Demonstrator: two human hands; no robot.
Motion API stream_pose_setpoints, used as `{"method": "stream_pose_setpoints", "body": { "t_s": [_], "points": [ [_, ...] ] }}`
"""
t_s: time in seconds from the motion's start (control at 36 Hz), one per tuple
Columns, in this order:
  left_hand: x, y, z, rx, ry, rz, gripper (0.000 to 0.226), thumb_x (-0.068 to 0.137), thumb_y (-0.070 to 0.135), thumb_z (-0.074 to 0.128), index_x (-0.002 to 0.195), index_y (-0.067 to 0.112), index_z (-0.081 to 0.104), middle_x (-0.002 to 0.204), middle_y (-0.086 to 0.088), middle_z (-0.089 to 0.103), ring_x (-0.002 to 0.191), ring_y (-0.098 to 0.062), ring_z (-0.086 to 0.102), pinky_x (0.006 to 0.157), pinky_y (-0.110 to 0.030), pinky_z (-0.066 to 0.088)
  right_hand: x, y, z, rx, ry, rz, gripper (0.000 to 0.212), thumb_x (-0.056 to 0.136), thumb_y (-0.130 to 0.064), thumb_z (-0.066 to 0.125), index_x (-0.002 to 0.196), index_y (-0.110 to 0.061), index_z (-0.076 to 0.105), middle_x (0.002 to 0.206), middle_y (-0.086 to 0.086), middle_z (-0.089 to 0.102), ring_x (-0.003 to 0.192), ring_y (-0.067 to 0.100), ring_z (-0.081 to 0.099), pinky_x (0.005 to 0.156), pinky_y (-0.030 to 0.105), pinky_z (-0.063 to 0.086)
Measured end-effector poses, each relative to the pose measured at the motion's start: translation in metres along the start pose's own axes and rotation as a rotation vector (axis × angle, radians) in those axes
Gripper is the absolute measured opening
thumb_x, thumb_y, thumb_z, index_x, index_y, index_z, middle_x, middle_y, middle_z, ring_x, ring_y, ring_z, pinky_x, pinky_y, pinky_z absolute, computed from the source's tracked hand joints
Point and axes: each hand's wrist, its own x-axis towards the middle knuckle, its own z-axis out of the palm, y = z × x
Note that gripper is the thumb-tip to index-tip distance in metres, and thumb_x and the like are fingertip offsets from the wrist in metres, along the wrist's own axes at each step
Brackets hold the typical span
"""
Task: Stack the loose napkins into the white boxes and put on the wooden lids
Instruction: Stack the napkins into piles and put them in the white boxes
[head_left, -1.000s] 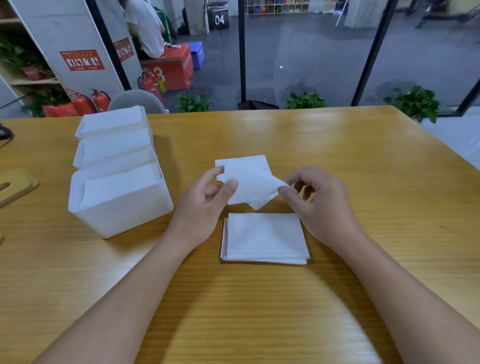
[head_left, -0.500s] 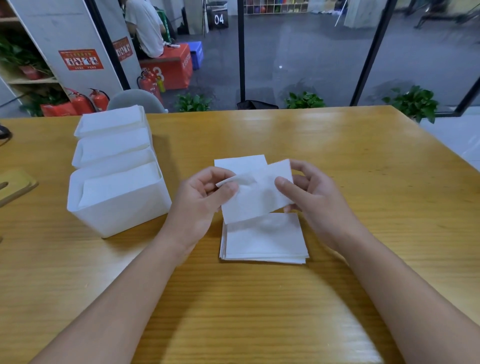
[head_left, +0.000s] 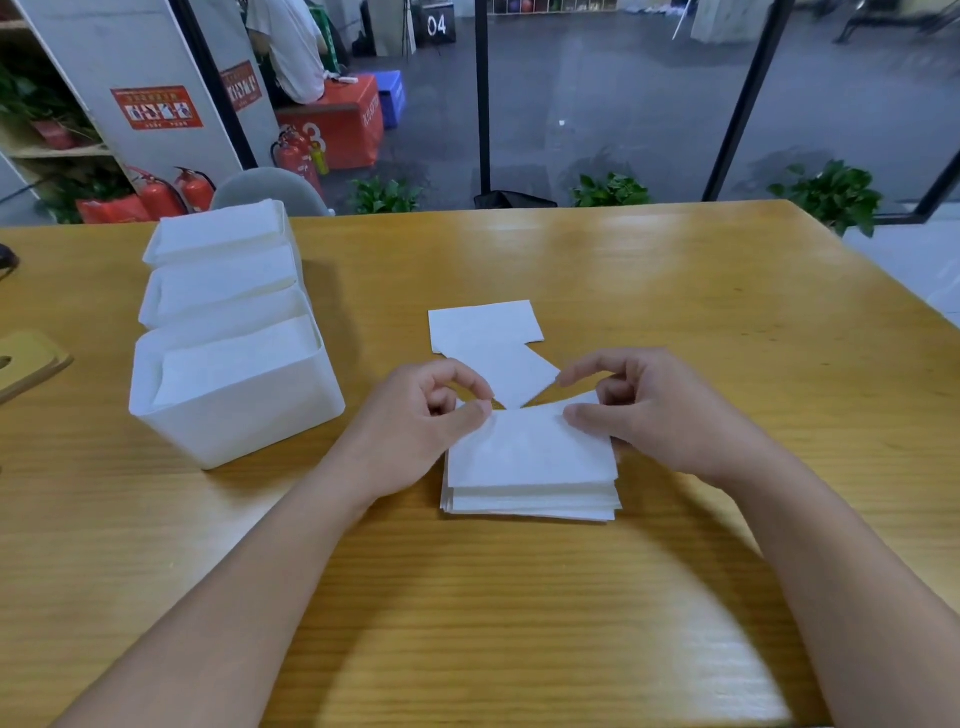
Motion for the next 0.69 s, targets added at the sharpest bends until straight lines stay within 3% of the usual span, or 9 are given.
{"method": "stream_pose_setpoints", "body": {
  "t_s": [0.08, 0.19, 0.31, 0.47, 0.56, 0.69],
  "points": [
    [0.001, -0.003, -0.001, 0.109, -0.042, -0.002, 0.003, 0.102, 0.036, 0.075, 0.102, 0.033, 0.074, 0.063, 0.002, 0.040, 0.057, -0.014, 0.036, 0.057, -0.024, 0.032, 0.000, 0.003, 0.000, -0.099, -0.042, 0.010, 0.021, 0.092, -0.020, 0.084, 0.109, -0.031, 0.076, 0.062, 0.000, 0.051, 0.059, 0.020, 0.050, 0.064, 0.036, 0.038],
    [0.002, -0.008, 0.001, 0.237, -0.037, 0.014, 0.008, 0.100, 0.044, 0.076, 0.100, 0.037, 0.072, 0.060, 0.008, 0.048, 0.054, -0.008, 0.043, 0.059, -0.033, 0.040, 0.001, 0.005, 0.001, -0.196, -0.016, 0.007, 0.022, 0.085, -0.027, 0.090, 0.103, -0.030, 0.077, 0.071, -0.005, 0.060, 0.061, 0.011, 0.049, 0.062, 0.032, 0.041],
    [0.002, -0.009, 0.000, 0.297, 0.022, 0.012, 0.020, 0.094, 0.055, 0.078, 0.097, 0.037, 0.072, 0.061, 0.007, 0.055, 0.056, -0.007, 0.050, 0.064, -0.037, 0.049, 0.006, 0.009, 0.006, -0.274, 0.150, -0.023, 0.022, 0.085, -0.046, 0.089, 0.097, -0.033, 0.078, 0.083, -0.010, 0.069, 0.063, 0.005, 0.052, 0.061, 0.023, 0.044],
    [0.004, -0.009, -0.002, 0.248, 0.104, 0.017, 0.022, 0.099, 0.055, 0.074, 0.092, 0.033, 0.074, 0.057, 0.010, 0.052, 0.053, -0.006, 0.045, 0.059, -0.032, 0.039, 0.024, 0.019, 0.022, -0.409, 0.346, -0.038, 0.028, 0.094, -0.053, 0.076, 0.110, -0.030, 0.075, 0.101, -0.012, 0.067, 0.078, 0.005, 0.058, 0.072, 0.028, 0.045],
    [0.006, -0.011, 0.002, 0.270, 0.106, 0.018, 0.019, 0.100, 0.050, 0.074, 0.091, 0.033, 0.074, 0.061, 0.004, 0.057, 0.053, -0.006, 0.045, 0.058, -0.033, 0.040, 0.037, 0.018, 0.029, -0.514, 0.379, -0.029, 0.032, 0.094, -0.058, 0.073, 0.104, -0.028, 0.073, 0.099, -0.012, 0.062, 0.087, 0.009, 0.061, 0.073, 0.033, 0.049],
    [0.007, -0.013, 0.004, 0.313, 0.102, 0.013, 0.014, 0.101, 0.049, 0.072, 0.094, 0.036, 0.074, 0.072, 0.000, 0.067, 0.054, -0.005, 0.049, 0.058, -0.031, 0.044, 0.052, 0.014, 0.039, -0.638, 0.410, -0.013, 0.034, 0.089, -0.063, 0.074, 0.095, -0.031, 0.065, 0.098, -0.014, 0.056, 0.085, 0.011, 0.060, 0.072, 0.039, 0.054]
  ]
}}
